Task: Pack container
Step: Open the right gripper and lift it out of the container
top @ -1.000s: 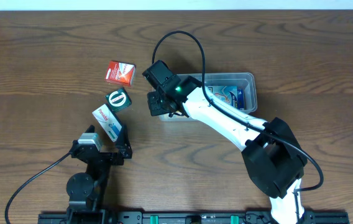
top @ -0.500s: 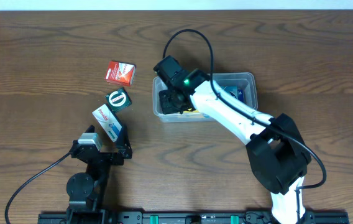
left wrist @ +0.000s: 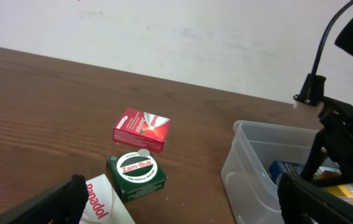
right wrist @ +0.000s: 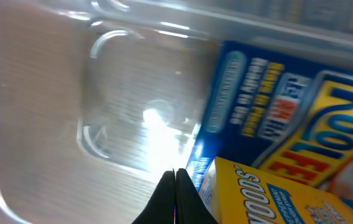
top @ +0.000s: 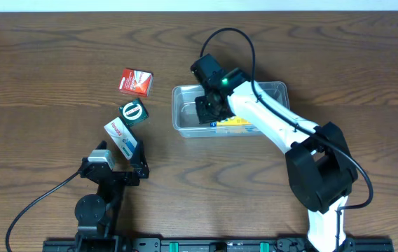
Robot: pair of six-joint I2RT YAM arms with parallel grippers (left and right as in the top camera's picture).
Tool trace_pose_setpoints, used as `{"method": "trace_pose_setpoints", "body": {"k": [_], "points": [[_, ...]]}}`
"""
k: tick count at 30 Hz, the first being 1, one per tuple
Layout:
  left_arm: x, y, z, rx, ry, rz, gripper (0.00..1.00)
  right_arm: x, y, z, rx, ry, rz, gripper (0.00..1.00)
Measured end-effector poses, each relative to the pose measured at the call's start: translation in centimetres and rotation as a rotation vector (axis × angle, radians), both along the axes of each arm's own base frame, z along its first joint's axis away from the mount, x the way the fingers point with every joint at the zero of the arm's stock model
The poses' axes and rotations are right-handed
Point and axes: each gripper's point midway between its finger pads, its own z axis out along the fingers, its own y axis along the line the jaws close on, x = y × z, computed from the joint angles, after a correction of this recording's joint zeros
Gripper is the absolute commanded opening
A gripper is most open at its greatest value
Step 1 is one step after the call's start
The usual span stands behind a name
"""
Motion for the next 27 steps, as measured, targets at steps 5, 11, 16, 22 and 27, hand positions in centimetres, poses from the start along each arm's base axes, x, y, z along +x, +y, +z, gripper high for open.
{"method": "trace_pose_setpoints", "body": {"k": [5, 11, 16, 22, 27], "points": [[0.0, 0.0, 0.0, 0.0, 0.0, 0.0, 0.98, 0.2, -1.4, -0.1, -0.02, 0.016, 0.004, 0.01], [0.0, 0.0, 0.0, 0.0, 0.0, 0.0, 0.98, 0.2, -2.1, -0.2, -0.035, 0.024, 0.027, 0.01], [0.0, 0.0, 0.0, 0.0, 0.0, 0.0, 0.98, 0.5, -2.7, -0.3, -0.042, 0.023, 0.044, 0.01], [0.0, 0.0, 0.0, 0.0, 0.0, 0.0, 0.98, 0.0, -3.0, -0.4, -0.058, 0.035, 0.108, 0.01], [0.0, 0.0, 0.0, 0.0, 0.0, 0.0, 0.98, -0.4, -3.2, -0.4, -0.072, 0.042, 0.164, 0.01]]}}
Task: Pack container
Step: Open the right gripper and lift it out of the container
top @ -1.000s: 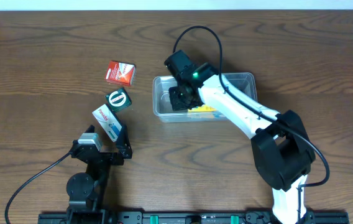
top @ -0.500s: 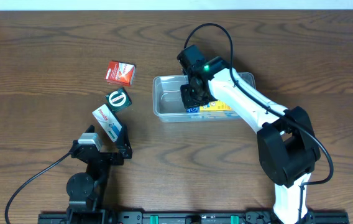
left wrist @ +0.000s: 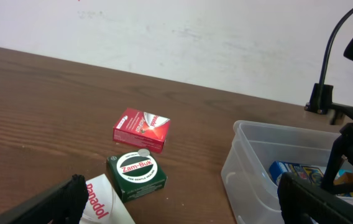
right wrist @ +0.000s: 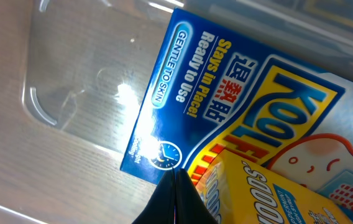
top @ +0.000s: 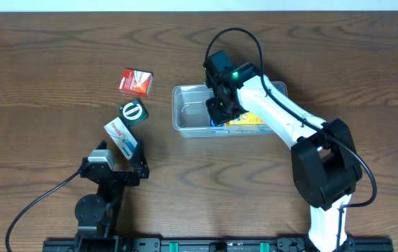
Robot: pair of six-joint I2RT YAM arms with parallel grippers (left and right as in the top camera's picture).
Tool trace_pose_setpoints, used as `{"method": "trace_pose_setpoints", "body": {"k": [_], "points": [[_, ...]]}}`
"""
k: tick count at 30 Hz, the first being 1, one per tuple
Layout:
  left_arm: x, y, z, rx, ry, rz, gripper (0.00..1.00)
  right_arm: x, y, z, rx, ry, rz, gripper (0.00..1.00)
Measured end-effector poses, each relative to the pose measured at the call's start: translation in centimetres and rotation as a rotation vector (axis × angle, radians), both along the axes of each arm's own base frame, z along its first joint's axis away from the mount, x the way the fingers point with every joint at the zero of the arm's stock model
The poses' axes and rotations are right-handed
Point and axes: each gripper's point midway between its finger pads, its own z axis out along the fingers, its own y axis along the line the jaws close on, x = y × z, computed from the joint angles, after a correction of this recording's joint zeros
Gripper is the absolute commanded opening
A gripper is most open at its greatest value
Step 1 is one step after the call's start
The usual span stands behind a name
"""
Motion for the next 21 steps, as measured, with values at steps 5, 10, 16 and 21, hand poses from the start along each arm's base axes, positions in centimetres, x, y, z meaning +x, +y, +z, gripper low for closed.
{"method": "trace_pose_setpoints", "body": {"k": [5, 10, 16, 21], "points": [[0.0, 0.0, 0.01, 0.0, 0.0, 0.0, 0.98, -0.15, -0.06, -0.02, -0.007, 0.0, 0.047, 0.01], [0.0, 0.0, 0.0, 0.0, 0.0, 0.0, 0.98, -0.34, -0.14, -0.05, -0.012, 0.004, 0.079, 0.01], [0.0, 0.0, 0.01, 0.0, 0.0, 0.0, 0.98, -0.49, -0.14, -0.06, -0.012, 0.008, 0.099, 0.11], [0.0, 0.0, 0.0, 0.0, 0.0, 0.0, 0.98, -0.43, 0.54, 0.07, 0.023, 0.008, 0.108, 0.2]]}}
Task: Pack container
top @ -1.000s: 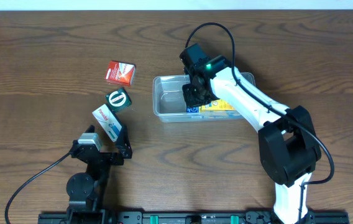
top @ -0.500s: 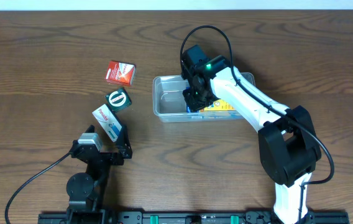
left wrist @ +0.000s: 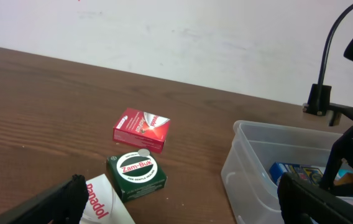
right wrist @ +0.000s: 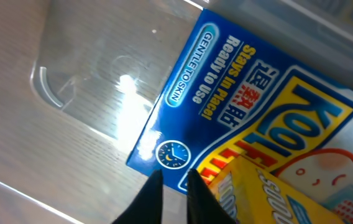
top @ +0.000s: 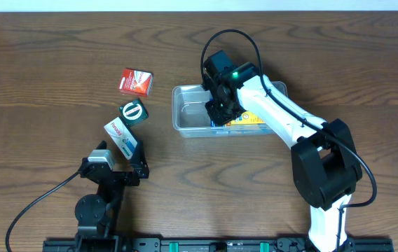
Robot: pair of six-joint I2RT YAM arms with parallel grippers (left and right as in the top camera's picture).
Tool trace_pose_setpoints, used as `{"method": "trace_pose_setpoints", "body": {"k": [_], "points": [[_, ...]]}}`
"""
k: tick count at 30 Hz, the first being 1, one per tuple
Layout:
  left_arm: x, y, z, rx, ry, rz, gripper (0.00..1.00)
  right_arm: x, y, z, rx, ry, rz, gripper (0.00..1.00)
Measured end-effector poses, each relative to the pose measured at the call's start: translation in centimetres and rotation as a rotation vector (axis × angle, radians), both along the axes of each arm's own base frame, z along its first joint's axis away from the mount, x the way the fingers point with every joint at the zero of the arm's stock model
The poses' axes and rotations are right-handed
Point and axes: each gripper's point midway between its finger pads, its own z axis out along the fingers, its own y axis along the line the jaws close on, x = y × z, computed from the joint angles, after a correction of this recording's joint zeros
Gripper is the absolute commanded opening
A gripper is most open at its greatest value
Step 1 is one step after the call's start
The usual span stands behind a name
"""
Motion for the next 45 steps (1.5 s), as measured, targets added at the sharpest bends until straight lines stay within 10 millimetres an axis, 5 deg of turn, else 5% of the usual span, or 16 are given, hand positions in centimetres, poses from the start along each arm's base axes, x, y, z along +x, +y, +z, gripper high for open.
{"method": "trace_pose_setpoints", "body": {"k": [8, 13, 17, 23, 30, 34, 39, 45], "points": [[0.0, 0.0, 0.0, 0.0, 0.0, 0.0, 0.98, 1.8, 1.5, 3.5, 0.056, -0.055, -0.001, 0.33], [0.0, 0.0, 0.0, 0.0, 0.0, 0.0, 0.98, 3.1, 1.8, 6.8, 0.086, -0.096, -0.015, 0.51], [0.0, 0.0, 0.0, 0.0, 0.0, 0.0, 0.98, 4.7, 0.2, 9.8, 0.106, -0.121, -0.061, 0.68], [0.0, 0.0, 0.0, 0.0, 0.0, 0.0, 0.98, 8.6, -6.8, 13.1, 0.109, -0.172, -0.247, 0.99], [0.0, 0.0, 0.0, 0.0, 0.0, 0.0, 0.98, 10.9, -20.5, 13.1, -0.007, -0.176, -0.573, 0.99], [0.0, 0.0, 0.0, 0.0, 0.0, 0.0, 0.98, 10.6, -26.0, 12.9, -0.039, -0.163, -0.695, 0.99], [0.0, 0.0, 0.0, 0.0, 0.0, 0.0, 0.98, 10.0, -30.2, 12.8, -0.05, -0.151, -0.798, 0.99], [0.0, 0.0, 0.0, 0.0, 0.0, 0.0, 0.98, 9.8, -32.1, 12.8, -0.048, -0.148, -0.845, 0.99]]}}
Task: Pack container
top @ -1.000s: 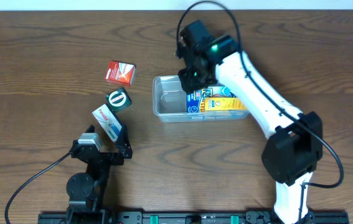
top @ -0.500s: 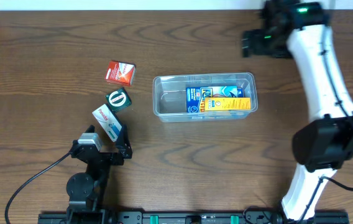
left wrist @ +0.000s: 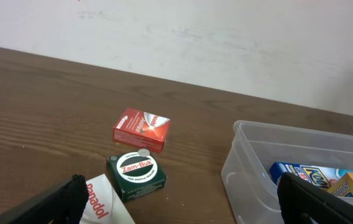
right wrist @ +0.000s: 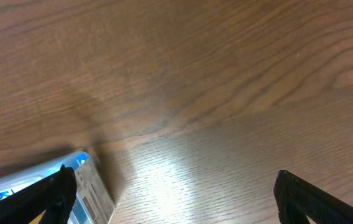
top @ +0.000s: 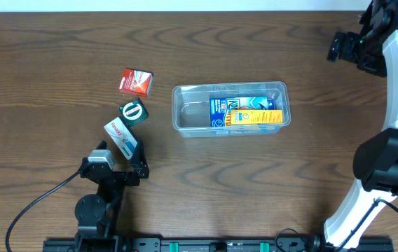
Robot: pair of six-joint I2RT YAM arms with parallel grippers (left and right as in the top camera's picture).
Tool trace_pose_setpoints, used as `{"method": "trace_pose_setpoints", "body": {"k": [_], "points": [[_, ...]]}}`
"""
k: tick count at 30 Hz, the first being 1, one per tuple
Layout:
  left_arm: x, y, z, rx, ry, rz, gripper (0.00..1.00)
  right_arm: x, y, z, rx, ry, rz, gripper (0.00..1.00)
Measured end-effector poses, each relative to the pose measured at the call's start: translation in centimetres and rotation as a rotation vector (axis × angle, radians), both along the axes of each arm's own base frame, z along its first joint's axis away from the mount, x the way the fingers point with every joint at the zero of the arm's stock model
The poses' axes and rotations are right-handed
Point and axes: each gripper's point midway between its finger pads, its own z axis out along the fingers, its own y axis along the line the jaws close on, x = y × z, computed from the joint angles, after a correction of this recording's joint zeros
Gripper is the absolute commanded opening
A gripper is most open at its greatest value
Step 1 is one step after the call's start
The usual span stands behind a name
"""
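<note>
The clear plastic container (top: 185,112) lies mid-table and holds a blue box (top: 221,110) with a yellow box (top: 255,117) partly on it. Left of it lie a red box (top: 136,81), a green Zam-Buk box (top: 133,112) and a white Panadol box (top: 121,136). My left gripper (top: 115,166) rests open just in front of the Panadol box (left wrist: 105,202). The right gripper (top: 354,52) hangs open and empty over the far right of the table, well away from the container. The left wrist view shows the container (left wrist: 251,168) at its right.
Bare wooden table (right wrist: 214,93) fills the right wrist view, with a blue-and-white printed corner (right wrist: 86,186) at the lower left. A pale wall (left wrist: 195,31) stands behind the table. Black rail (top: 206,245) runs along the near edge.
My right gripper was inside the container with its jaws barely apart over the blue box. Now it is out, wide open, at the table's far right. The left arm and the loose boxes have not moved.
First my right gripper was shut, low in the container's left part beside the blue box's edge. Then it stood shut over the blue box, later slightly parted there. Now it is clear of the container, and both boxes lie in the container's right half.
</note>
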Motion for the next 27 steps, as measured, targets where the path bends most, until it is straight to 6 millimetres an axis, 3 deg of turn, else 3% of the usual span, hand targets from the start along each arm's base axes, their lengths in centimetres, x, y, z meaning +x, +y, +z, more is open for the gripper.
{"method": "trace_pose_setpoints", "body": {"k": [11, 15, 19, 23, 27], "points": [[-0.2, 0.5, -0.3, -0.037, 0.049, 0.034, 0.98, 0.0, 0.0, 0.0, 0.004, -0.001, 0.0, 0.99], [-0.6, 1.4, -1.2, -0.061, 0.191, 0.093, 0.98, 0.0, 0.0, 0.0, 0.004, -0.001, 0.0, 0.99], [-0.3, 2.0, 0.4, -0.06, 0.348, 0.139, 0.98, 0.0, 0.0, 0.0, 0.004, 0.0, 0.0, 0.99], [1.2, 2.1, 1.3, -0.035, 0.562, 0.158, 0.98, 0.0, 0.0, 0.0, 0.004, 0.0, 0.0, 0.99], [3.2, 2.0, -0.1, -0.01, 0.77, 0.165, 0.98, 0.0, 0.0, 0.0, 0.004, 0.0, 0.0, 0.99]]}}
